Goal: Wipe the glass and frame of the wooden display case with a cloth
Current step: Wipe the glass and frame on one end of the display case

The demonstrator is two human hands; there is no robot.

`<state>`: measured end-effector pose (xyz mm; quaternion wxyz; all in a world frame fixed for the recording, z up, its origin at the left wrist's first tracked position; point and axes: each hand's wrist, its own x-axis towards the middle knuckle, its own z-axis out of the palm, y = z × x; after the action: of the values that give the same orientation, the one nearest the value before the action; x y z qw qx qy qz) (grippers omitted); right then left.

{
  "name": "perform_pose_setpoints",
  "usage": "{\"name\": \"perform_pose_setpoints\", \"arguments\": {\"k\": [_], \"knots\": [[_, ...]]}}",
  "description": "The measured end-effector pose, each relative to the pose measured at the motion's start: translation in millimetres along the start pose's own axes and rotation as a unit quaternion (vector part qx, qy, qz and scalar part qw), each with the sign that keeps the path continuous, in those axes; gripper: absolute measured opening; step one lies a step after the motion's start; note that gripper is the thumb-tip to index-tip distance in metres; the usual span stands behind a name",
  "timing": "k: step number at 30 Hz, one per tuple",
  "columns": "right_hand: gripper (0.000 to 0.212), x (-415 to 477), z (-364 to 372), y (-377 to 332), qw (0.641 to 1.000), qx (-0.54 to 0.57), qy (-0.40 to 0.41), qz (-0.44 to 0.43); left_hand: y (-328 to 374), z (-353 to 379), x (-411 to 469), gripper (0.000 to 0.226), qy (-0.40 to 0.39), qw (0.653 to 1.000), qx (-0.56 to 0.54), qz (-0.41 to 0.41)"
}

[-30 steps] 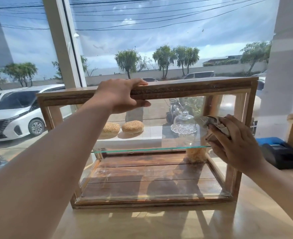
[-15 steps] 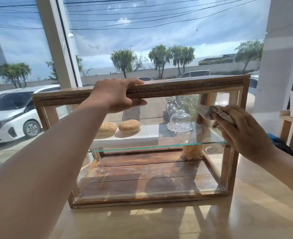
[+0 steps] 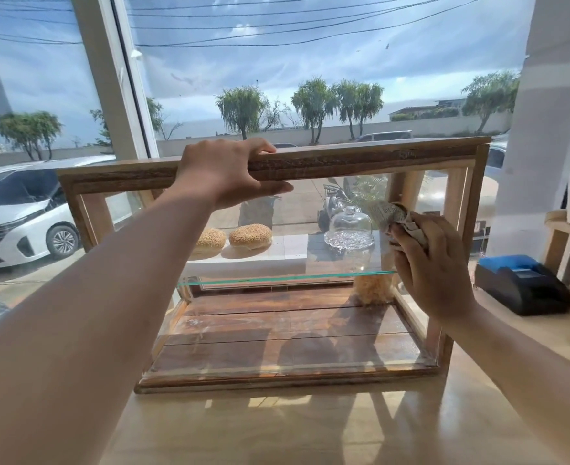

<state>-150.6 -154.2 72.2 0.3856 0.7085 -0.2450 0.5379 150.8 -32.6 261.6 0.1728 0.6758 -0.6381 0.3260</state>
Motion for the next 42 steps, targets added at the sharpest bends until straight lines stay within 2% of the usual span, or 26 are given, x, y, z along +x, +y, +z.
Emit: {"name": "perform_pose_setpoints", "arguments": {"k": [3,5,7,9,11,15,21,28,32,35,38,40,42], "knots": [[0.028,-22.0,-4.9,-5.2,0.997,0.002,-0.048,-0.064,0.9,-0.2,0.3,0.097,0.007,1.000,-0.001,-0.006],[0.038,-34.4,-11.9,-3.1,0.986,-0.003,-0.091,-0.138,1.7,-1.1,-0.1,0.098,0.010,1.000,-0.004,-0.010],[0.051,-36.2,-20.8,0.8,0.976,0.012,-0.129,-0.174,2.8,-0.9,-0.2,0.099,0.014,1.000,-0.003,-0.012],[0.054,-21.7,-24.7,4.6,0.982,0.040,-0.108,-0.150,2.7,0.3,-0.7,0.099,0.019,1.000,-0.002,-0.014],[0.046,7.1,-23.8,9.0,0.993,0.053,-0.047,-0.097,2.3,1.5,-0.4,0.099,0.023,1.000,-0.003,-0.015],[0.036,51.8,-15.8,17.0,0.999,0.021,0.013,-0.042,2.7,1.0,1.2,0.099,0.026,1.000,-0.001,-0.015],[0.046,41.3,-5.3,23.0,1.000,-0.010,0.000,-0.018,3.2,2.6,0.9,0.098,0.036,0.999,-0.001,-0.009],[0.046,8.6,-5.9,9.8,0.999,-0.025,-0.040,0.000,2.2,-0.2,-1.0,0.097,0.033,0.999,0.002,0.004],[0.046,-35.6,-3.9,-20.7,0.990,-0.046,-0.109,-0.082,0.8,0.0,-0.6,0.102,0.043,0.999,0.010,0.010],[0.048,-70.2,-5.1,-45.0,0.968,-0.031,-0.172,-0.177,-0.5,0.6,-0.7,0.101,0.047,0.999,0.008,0.012],[0.048,-102.6,-11.7,-59.3,0.949,-0.042,-0.195,-0.246,0.0,0.0,0.0,0.099,0.045,0.999,0.008,0.015],[0.045,-115.1,-19.4,-63.0,0.943,-0.052,-0.208,-0.255,-0.3,1.0,-1.3,0.097,0.050,0.999,0.008,0.016],[0.044,-103.7,-24.6,-54.0,0.952,-0.062,-0.193,-0.229,-0.4,1.0,-1.1,0.096,0.051,0.999,0.006,0.016]]}}
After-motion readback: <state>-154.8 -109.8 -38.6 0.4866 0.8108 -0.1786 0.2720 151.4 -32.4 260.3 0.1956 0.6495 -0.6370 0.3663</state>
